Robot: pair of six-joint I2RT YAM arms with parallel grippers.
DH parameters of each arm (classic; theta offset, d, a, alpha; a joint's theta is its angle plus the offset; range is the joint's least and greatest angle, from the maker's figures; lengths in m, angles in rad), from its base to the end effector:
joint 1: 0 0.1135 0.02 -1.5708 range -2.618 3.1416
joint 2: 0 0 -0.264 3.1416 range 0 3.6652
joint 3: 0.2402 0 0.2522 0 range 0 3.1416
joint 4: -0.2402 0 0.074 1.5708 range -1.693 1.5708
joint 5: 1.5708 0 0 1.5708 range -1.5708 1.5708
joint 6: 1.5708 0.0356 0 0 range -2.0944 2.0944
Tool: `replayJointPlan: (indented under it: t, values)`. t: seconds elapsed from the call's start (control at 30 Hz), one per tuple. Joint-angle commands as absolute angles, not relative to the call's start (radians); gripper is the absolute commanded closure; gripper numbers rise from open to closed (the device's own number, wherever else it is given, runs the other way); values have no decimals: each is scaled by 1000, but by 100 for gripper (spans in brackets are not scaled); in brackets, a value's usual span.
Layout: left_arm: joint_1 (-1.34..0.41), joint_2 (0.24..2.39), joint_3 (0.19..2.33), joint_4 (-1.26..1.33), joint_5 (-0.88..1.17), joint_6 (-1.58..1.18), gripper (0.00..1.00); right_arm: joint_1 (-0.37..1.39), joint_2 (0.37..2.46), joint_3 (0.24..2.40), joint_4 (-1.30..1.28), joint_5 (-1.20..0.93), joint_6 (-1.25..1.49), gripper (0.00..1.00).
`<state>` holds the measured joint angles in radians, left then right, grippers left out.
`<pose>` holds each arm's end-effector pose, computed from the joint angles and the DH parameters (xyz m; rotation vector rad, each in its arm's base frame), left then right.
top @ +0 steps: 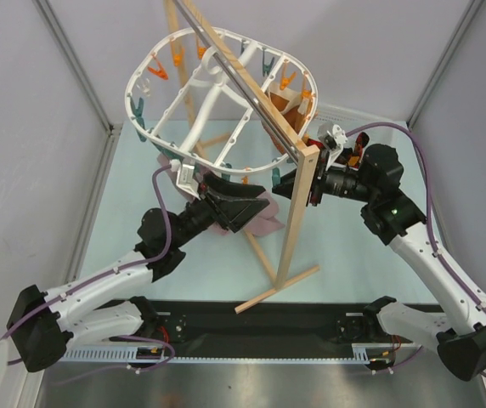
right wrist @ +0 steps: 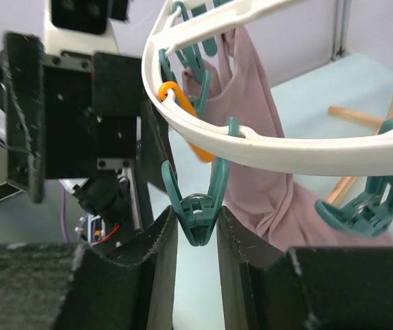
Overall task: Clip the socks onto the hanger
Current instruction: Open the clamp at the hanger.
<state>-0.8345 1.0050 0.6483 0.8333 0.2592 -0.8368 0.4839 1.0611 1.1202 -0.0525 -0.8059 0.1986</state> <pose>0.1445 -0.1731 0.3568 0.2634 1.2381 -1.6154 0.1924 0.1301 0.4190 -0.8802 1.4422 1.1468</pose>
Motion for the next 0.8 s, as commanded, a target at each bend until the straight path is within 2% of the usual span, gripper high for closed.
replayJointPlan:
  t: [0.0,0.13,0.3,0.43,0.6,0.7,0.73,0.77]
  values:
    - [-833,1006,724,830,221,-714,24,465,1068,1161,-167,-885,219,100]
    - [-833,1018,741,818,189,-606,20,442,1074,1164,-164,-933,279,100]
    - [-834,1057,779,787,199,-551,21,437,1086,1178,-163,-980,345,100]
    - [-834,1095,808,792,222,-566,28,436,1085,1180,-149,-1008,373,100]
    - [-833,1155,834,842,259,-635,27,426,1086,1183,-172,-1028,365,100]
    - [-833,1161,835,836,256,-681,33,414,1086,1177,-169,-1031,367,100]
    - [-834,1152,816,844,243,-693,39,410,1086,1175,-170,-1031,365,100]
    - [-838,1140,789,909,215,-707,39,407,1089,1172,-163,-1038,367,100]
